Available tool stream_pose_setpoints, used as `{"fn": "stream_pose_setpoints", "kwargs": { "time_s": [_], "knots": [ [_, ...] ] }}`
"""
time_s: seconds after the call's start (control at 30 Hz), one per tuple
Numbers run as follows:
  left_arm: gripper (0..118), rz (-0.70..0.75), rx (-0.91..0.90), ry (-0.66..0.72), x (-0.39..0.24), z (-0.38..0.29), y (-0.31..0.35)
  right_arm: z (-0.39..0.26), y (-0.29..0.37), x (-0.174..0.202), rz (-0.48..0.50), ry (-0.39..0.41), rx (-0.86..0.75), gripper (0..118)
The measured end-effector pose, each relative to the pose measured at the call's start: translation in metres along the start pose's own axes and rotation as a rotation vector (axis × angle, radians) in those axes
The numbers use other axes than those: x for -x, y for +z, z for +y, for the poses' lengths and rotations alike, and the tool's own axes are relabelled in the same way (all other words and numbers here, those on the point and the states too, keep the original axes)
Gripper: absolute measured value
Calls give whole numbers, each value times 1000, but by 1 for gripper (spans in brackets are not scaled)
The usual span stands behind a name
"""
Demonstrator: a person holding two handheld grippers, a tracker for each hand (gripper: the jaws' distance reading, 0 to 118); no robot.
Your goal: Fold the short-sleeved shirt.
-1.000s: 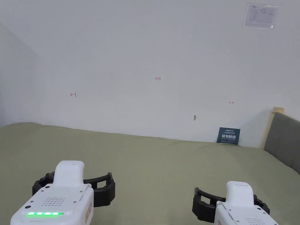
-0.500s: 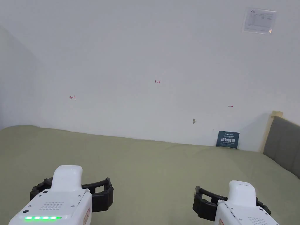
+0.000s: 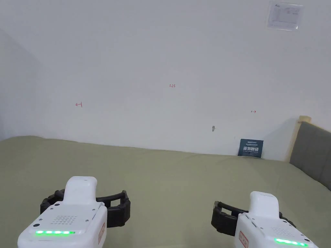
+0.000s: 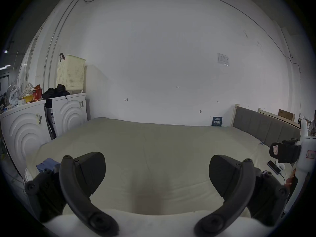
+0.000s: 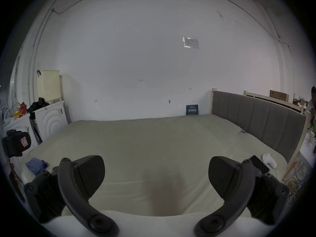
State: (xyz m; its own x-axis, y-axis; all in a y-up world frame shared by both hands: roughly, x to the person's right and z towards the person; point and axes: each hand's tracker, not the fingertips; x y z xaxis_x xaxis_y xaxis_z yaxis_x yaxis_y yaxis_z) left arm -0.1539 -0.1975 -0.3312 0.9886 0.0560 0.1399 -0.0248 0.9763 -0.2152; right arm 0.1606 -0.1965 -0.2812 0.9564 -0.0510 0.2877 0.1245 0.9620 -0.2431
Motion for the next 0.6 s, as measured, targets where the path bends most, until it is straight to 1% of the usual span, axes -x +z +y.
{"fn": "stream_pose_setpoints", "kwargs": {
  "time_s": [0.17,0.23,0.33,0.47,0.53,0.6],
  "knots": [
    [118,-22,5,-8,-4,-2,3,1,-9,0,-13,-34,91,118],
    [118,-24,12,-16,-5,-2,3,0,-9,2,-15,-23,106,118],
    [118,-21,18,-18,-6,-3,2,-3,-14,2,14,-19,128,118],
    [118,-30,20,-11,-6,-5,2,-1,-13,0,1,-60,141,118],
    [118,-25,23,-16,-5,-5,2,-1,-13,-1,-17,-54,137,118],
    [118,-19,20,-12,-3,-5,2,-4,-10,-1,-21,-23,107,118]
  ]
}}
